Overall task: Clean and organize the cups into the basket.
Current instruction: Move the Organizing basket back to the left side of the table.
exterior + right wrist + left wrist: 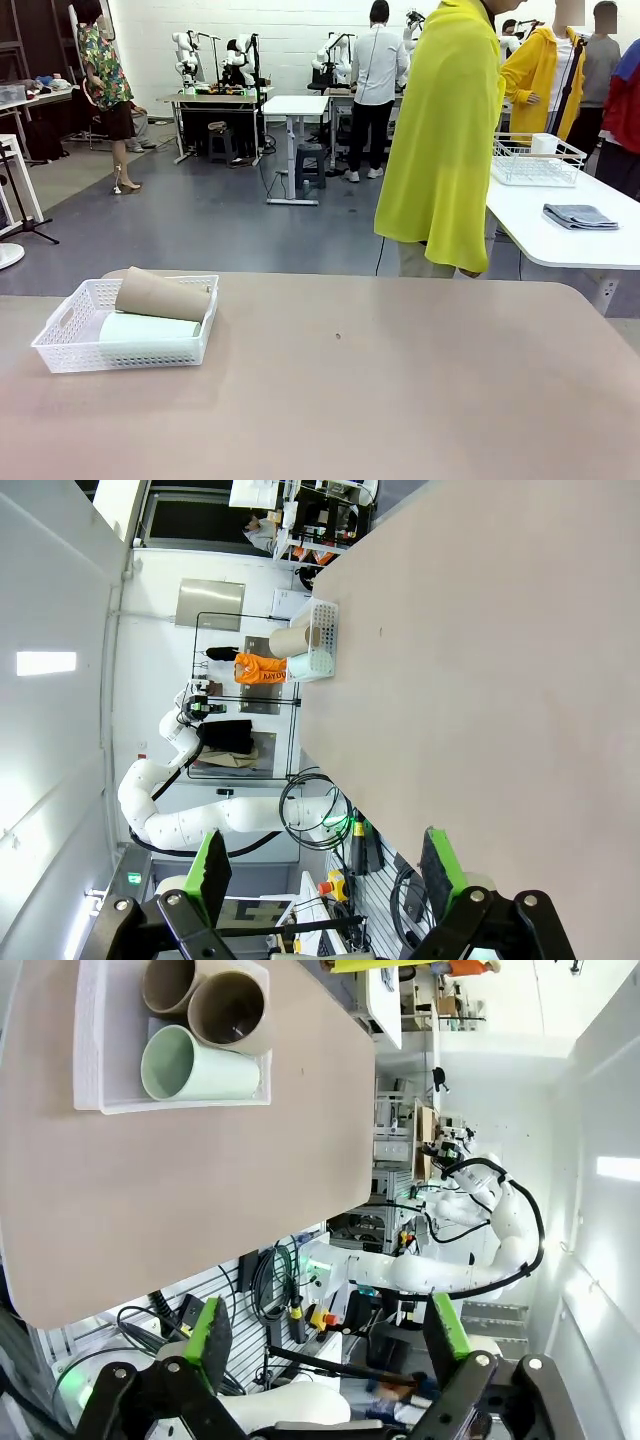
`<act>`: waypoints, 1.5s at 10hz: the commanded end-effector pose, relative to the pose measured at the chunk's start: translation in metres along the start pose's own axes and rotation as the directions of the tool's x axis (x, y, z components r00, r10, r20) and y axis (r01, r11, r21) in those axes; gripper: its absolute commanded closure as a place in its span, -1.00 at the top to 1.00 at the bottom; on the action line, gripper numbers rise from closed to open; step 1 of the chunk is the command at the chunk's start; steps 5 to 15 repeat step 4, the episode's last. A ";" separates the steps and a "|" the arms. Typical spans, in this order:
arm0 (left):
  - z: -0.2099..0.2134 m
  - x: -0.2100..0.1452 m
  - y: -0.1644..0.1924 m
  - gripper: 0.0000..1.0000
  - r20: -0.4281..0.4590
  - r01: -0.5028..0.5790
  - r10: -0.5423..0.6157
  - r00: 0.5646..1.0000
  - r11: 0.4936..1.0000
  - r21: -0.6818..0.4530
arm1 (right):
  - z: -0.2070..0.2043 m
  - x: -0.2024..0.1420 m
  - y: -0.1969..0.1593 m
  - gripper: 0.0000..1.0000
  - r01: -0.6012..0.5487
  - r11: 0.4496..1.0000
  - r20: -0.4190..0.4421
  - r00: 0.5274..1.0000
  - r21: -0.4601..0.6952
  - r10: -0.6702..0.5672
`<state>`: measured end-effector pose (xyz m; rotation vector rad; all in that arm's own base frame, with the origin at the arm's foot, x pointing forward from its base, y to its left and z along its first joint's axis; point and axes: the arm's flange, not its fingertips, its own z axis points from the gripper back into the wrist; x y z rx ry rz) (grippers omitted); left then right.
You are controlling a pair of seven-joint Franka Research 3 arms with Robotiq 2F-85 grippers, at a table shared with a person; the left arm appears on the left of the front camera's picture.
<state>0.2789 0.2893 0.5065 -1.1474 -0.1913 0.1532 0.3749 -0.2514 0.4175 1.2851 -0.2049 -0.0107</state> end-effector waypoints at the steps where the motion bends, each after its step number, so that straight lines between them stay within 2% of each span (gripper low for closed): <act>1: 0.001 -0.006 -0.002 0.99 -0.002 0.015 -0.015 1.000 1.000 0.010 | -0.002 -0.003 0.002 1.00 -0.002 1.000 -0.003 1.000 -0.011 0.002; 15: 0.001 -0.006 -0.002 0.99 -0.002 0.015 -0.015 1.000 1.000 0.010 | -0.002 -0.003 0.002 1.00 -0.002 1.000 -0.003 1.000 -0.011 0.002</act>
